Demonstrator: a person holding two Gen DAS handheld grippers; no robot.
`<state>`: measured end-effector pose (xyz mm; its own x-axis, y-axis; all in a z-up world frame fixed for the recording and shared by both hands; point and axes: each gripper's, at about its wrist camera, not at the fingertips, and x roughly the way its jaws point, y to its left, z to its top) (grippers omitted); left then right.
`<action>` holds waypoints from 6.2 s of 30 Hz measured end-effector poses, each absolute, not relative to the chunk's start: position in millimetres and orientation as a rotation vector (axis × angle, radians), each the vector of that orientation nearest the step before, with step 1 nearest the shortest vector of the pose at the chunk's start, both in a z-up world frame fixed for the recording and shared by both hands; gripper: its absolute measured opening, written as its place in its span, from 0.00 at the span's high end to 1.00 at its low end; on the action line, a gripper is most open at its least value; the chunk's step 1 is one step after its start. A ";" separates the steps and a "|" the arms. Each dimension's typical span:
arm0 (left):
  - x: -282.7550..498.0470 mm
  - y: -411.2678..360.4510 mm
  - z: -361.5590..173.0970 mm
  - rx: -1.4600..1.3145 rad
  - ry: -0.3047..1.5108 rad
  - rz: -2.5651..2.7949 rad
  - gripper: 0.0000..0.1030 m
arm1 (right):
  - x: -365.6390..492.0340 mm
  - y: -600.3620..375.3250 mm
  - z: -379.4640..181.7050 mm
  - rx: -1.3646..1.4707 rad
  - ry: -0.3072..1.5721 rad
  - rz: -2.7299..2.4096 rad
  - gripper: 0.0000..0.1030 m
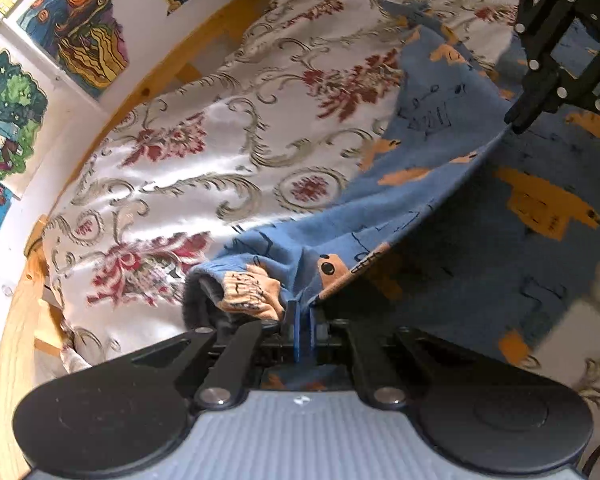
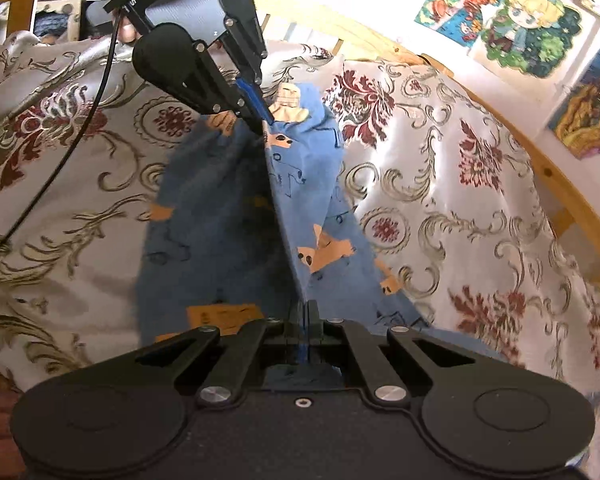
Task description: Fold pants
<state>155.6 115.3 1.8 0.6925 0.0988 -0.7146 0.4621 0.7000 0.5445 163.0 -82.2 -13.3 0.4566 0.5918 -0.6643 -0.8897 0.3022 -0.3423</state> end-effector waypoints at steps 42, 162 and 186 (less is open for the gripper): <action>124.9 132.4 5.5 0.284 0.869 0.024 0.59 | 120.1 -87.7 -66.6 -0.857 0.308 0.876 0.70; 140.9 -121.9 -59.9 0.836 0.669 -0.270 0.51 | 212.8 -268.7 -23.0 -0.117 0.648 0.490 0.01; 160.9 -115.0 -56.0 0.711 0.714 -0.251 0.98 | 395.7 -240.4 -10.4 0.141 0.965 0.464 0.40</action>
